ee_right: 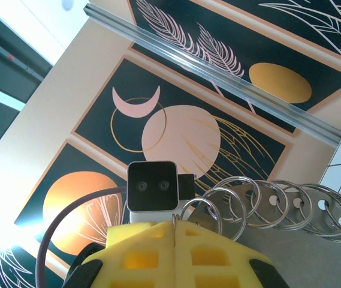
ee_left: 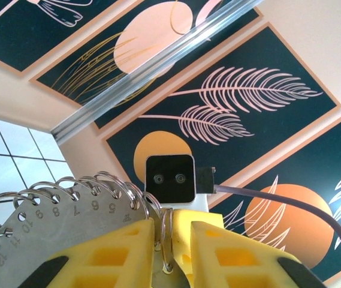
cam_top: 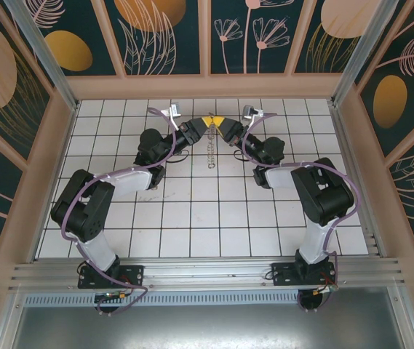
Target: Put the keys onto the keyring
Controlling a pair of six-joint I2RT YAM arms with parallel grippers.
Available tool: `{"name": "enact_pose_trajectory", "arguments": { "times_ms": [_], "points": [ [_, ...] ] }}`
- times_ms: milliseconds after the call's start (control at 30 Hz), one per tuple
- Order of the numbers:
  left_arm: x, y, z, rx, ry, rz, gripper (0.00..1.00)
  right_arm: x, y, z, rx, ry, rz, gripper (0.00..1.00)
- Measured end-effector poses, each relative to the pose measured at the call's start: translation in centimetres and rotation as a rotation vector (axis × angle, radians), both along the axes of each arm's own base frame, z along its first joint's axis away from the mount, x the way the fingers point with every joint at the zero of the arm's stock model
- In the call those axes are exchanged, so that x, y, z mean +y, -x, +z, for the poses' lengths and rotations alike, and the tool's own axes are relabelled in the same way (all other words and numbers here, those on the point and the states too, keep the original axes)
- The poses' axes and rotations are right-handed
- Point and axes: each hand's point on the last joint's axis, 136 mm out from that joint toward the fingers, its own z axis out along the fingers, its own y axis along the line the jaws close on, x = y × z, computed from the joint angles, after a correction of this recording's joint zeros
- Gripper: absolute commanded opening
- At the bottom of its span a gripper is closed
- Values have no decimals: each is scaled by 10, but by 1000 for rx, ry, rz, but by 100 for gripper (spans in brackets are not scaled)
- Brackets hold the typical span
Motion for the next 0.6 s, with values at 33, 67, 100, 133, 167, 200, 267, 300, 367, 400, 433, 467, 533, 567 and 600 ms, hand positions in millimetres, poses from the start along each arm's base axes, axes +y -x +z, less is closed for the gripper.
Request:
{"name": "enact_pose_trajectory", "arguments": {
  "times_ms": [33, 67, 100, 133, 167, 200, 267, 300, 367, 400, 433, 467, 533, 567, 600],
  "points": [
    [0, 0, 0, 0, 0, 0, 17, 0, 0, 0, 0, 0, 0, 0],
    [0, 0, -1, -1, 1, 1, 17, 0, 0, 0, 0, -1, 0, 0],
    [0, -1, -1, 0, 2, 1, 14, 0, 0, 0, -1, 0, 0, 0],
    [0, -1, -1, 2, 4, 1, 13, 0, 0, 0, -1, 0, 0, 0],
    [0, -1, -1, 1, 5, 2, 10, 0, 0, 1, -2, -1, 0, 0],
    [0, -1, -1, 2, 6, 2, 8, 0, 0, 1, -3, -2, -1, 0],
    [0, -1, -1, 1, 8, 1, 3, 0, 1, 2, -7, -4, -1, 0],
    [0, -1, -1, 1, 11, 0, 0, -1, 1, 2, -7, -4, -1, 0],
    [0, -1, 0, -1, 12, -1, 0, -1, 1, 2, -8, -5, -2, 0],
    [0, -1, 0, -2, 13, -3, 0, -1, 1, 2, -9, -6, -3, 0],
    [0, 0, 0, -3, 13, -3, 0, -1, 1, 2, -10, -6, -3, 5],
    [0, 0, 0, -4, 12, -4, 0, -1, 0, 2, -9, -6, -2, 15],
    [-1, 0, -2, -10, 1, -3, 0, -2, 0, 3, -10, -9, -2, 29],
    [-1, -1, -3, -13, -9, -1, 0, -4, 0, 4, -10, -12, -2, 34],
    [-2, -2, -4, -18, -24, -2, 0, -6, 0, 4, -9, -13, -6, 37]
  ]
}}
